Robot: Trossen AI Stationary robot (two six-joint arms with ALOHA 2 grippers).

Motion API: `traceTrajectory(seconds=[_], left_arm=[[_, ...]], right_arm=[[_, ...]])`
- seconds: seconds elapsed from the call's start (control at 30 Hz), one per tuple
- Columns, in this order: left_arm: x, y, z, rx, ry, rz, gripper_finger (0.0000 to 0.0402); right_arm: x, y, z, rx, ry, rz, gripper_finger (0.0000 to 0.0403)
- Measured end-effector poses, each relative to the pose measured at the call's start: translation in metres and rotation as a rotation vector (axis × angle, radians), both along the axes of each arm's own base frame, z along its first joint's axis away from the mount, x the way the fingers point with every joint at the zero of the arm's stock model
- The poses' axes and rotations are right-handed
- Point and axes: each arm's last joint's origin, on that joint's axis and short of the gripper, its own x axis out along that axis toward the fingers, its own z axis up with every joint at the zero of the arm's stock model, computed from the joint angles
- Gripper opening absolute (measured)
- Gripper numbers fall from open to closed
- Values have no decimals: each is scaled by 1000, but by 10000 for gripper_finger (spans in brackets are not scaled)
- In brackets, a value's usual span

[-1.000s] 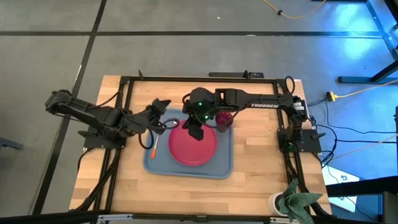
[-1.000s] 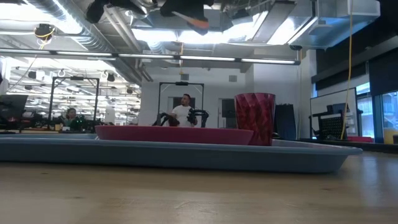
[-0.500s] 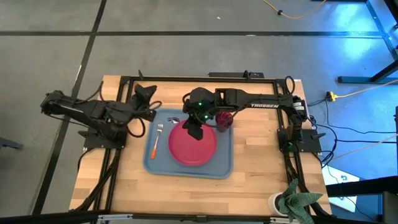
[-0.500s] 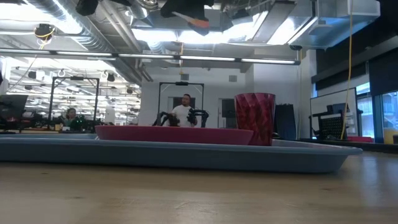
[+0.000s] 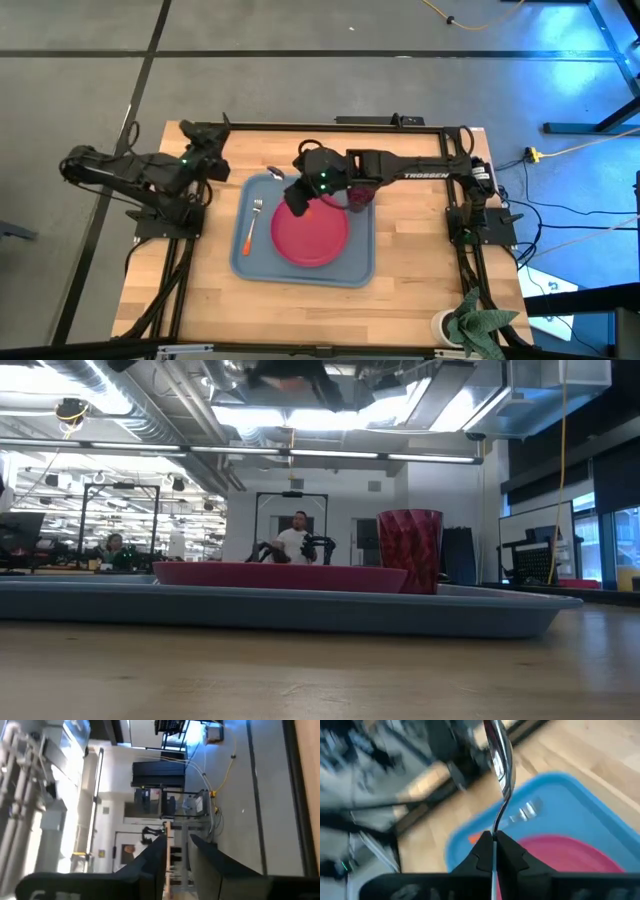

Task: Pick and place plate/cup/fork/spoon on tray
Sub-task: Put the orange spoon on the blue serving tray to the left of the red plate

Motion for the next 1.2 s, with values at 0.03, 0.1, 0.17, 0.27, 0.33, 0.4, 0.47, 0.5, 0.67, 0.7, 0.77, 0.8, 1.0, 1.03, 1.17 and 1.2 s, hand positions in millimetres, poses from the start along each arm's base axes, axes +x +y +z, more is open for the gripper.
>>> traceTrajectory(seconds=[0.03, 0.1, 0.17, 0.27, 0.33, 0.4, 0.47, 0.5, 0.67, 0.7, 0.77, 0.8, 1.0, 1.03, 1.17, 1.2], left_arm=[[-3, 1, 1, -9, -22, 2, 75], [-9, 3, 3, -20, -55, 18, 74], [-15, 4, 6, -28, -81, 27, 72], [-24, 7, 8, -38, -114, 27, 72], [-30, 8, 10, -43, -131, 28, 71], [-35, 10, 11, -44, -140, 27, 71], [-40, 11, 9, -38, -115, 14, 71], [-43, 12, 7, -33, -92, -4, 71], [-51, 12, -2, -80, -45, -167, 71], [-52, 12, -3, -104, -56, -202, 71], [-53, 11, -5, -170, -91, -283, 71], [-54, 10, -6, -207, -112, -322, 71], [-57, 6, -23, -481, -86, -498, 71], [-59, 5, -28, -531, -60, -505, 71], [-64, 3, -44, -762, 32, -515, 71], [-65, 2, -46, -815, 41, -516, 71]], right_arm=[[2, 3, 2, 16, -31, -31, 4], [6, 10, 6, 35, -95, -84, 4], [12, 16, 6, 44, -146, -114, 4], [23, 24, -3, 95, -184, -183, 4], [29, 28, -12, 121, -193, -219, 4], [35, 30, -17, 153, -219, -250, 4], [41, 32, -22, 177, -244, -267, 4], [44, 33, -26, 192, -254, -274, 4], [56, 37, -36, 210, -311, -293, 4], [57, 38, -37, 220, -320, -297, 4], [59, 38, -43, 218, -301, -301, 4], [60, 38, -46, 217, -294, -301, 4], [63, 41, -51, 225, -318, -369, 4], [63, 42, -53, 224, -314, -376, 4], [65, 48, -55, 255, -332, -407, 4], [65, 51, -56, 267, -345, -427, 4]])
